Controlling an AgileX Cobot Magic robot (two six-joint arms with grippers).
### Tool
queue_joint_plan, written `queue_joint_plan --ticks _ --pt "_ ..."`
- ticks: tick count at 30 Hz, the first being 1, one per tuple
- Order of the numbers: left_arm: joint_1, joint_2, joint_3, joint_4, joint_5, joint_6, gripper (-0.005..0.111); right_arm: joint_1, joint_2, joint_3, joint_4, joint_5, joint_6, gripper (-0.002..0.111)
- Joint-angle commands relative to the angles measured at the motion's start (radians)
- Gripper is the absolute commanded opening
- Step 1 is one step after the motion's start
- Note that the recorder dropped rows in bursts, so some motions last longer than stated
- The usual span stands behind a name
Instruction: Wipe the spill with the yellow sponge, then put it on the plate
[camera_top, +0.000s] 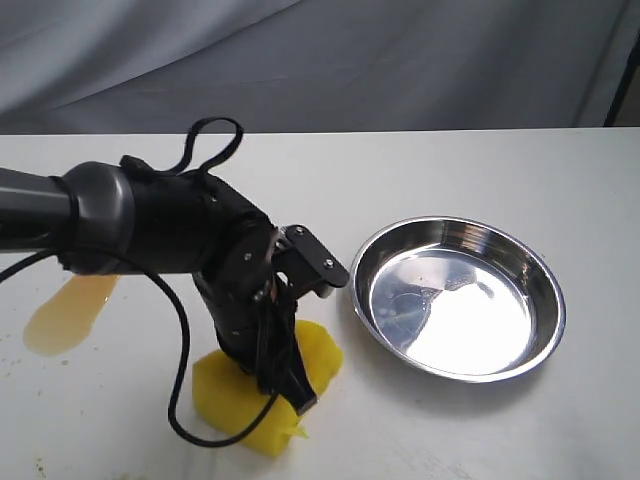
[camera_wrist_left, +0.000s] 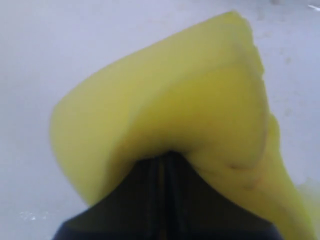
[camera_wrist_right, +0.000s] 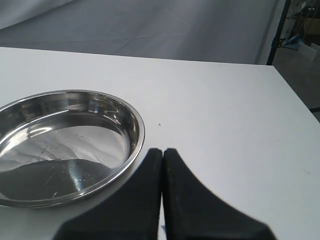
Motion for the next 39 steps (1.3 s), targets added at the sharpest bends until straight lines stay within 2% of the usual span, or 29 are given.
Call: queue_joint_plan --ticks 1,6,13,27,30,35,39 --pt "-0.111 0.03 0.029 -0.139 0.016 0.009 0.0 -0.007 -0.004 0.002 0.004 -0.004 0.004 0.0" --pt "-0.174 0.03 0.029 -0.139 0.029 0.009 0.0 -0.007 -0.004 0.002 0.004 -0.004 0.004 0.0" --pt "-0.187 0.027 0.044 -0.14 0.136 -0.031 0.0 -0.007 -0.004 0.002 0.004 -0.004 0.004 0.0" --pt "-0.187 0.01 0.313 -0.124 0.077 -0.204 0.0 -0.007 -0.004 0.002 0.004 -0.004 0.004 0.0" --pt "-0.187 -0.054 0.369 -0.093 0.085 -0.249 0.0 -0.007 -0.004 0.002 0.004 -0.004 0.004 0.0" --pt "-0.182 -0.214 0.461 0.045 0.102 -0.407 0.0 -0.007 -0.004 0.002 0.004 -0.004 0.004 0.0" --pt "-0.182 -0.342 0.485 0.109 0.178 -0.457 0.0 -0.007 -0.004 0.002 0.004 -0.004 0.004 0.0"
